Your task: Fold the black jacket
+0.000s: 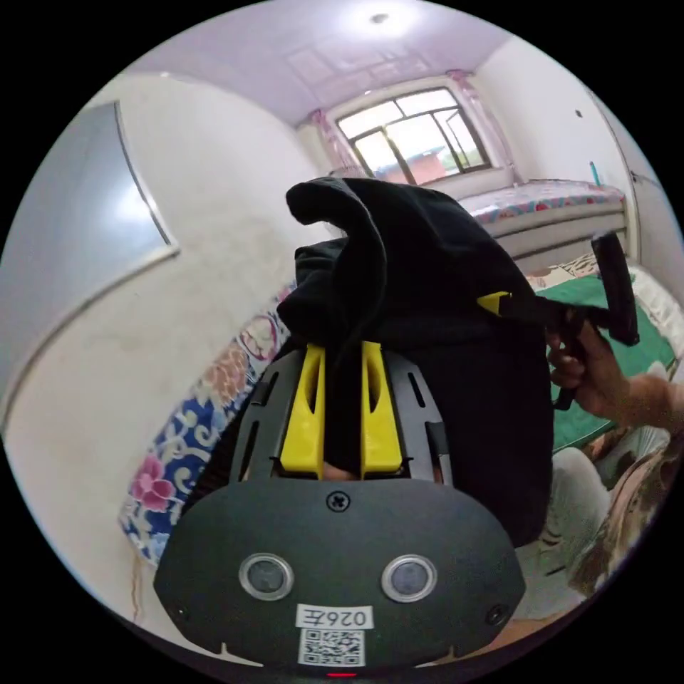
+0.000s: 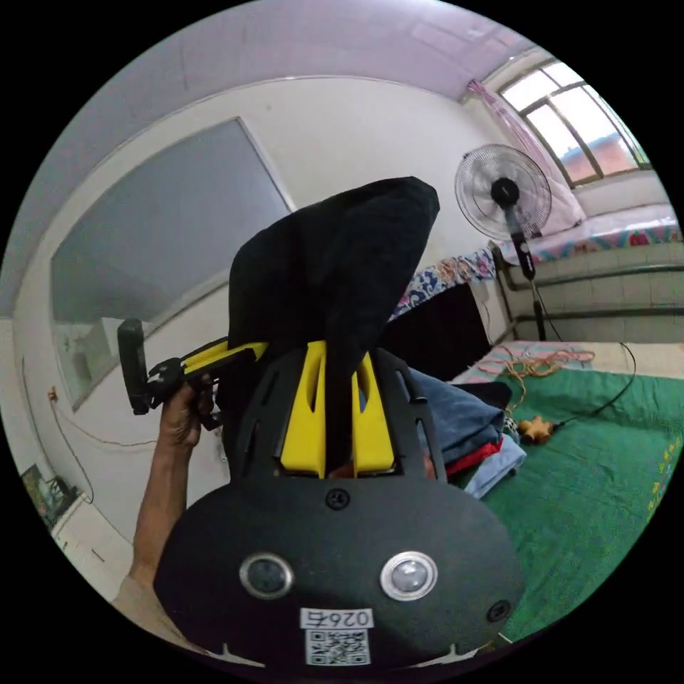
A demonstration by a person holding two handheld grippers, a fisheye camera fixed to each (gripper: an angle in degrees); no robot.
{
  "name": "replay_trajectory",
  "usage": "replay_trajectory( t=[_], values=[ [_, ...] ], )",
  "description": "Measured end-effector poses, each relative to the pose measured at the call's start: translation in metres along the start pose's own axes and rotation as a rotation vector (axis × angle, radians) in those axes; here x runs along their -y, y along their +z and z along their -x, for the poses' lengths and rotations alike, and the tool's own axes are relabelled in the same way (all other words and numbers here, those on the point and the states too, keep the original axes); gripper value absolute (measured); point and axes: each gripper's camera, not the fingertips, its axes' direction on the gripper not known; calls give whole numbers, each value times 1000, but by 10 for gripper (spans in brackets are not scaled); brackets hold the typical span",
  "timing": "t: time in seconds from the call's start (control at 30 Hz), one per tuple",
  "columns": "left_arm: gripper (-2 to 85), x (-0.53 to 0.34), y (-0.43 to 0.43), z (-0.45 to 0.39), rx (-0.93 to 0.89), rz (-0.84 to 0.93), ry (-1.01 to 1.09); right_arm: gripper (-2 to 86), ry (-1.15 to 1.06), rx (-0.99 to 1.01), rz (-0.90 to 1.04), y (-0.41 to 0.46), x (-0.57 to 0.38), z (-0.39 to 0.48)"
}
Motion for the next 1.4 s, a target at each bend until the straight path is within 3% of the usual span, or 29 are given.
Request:
replay_trajectory(
  t=[0.07, 0.17, 0.33, 0.47, 0.57, 0.73, 0.83, 0.9, 0.93, 1.1, 1.23, 1.4],
  values=[
    [39, -18, 88, 19, -69, 246, -117, 27, 131, -55, 196, 46, -5, -29],
    [-4, -56, 92, 7, 31, 103, -136, 46, 226, 163, 217, 54, -20, -65],
    [-9, -119, 32, -38, 92, -175, -93, 64, -160, -12, 165, 15, -28, -11],
    [-9, -144, 75, -82, 238, -77, 36, 55, -420, -256, 98, -1, -46, 40],
    [-9, -166, 147, -71, 99, 92, 14, 31, -422, -446, 16, -21, -51, 48],
    [-10, -203, 174, -66, 60, 6, -83, -4, -549, -407, -253, -59, -58, 90],
    [-10, -219, 188, -79, 65, -13, -86, -8, -603, -327, -63, -24, -45, 103],
    [-10, -228, 196, -88, 77, -19, -98, -9, -589, -316, 258, 18, -40, 85],
    [-10, -232, 202, -93, 82, -17, -109, -9, -570, -297, 260, 15, -39, 80],
    [-10, -241, 203, -114, 28, 8, -137, -11, -504, -295, 230, -81, -23, 57],
    [-10, -249, 158, -166, 65, -129, -151, -12, -522, -335, 158, -184, -20, 31],
    [-10, -239, 117, -284, 12, -326, 6, -12, -472, -416, 132, -347, -39, -41]
  ],
)
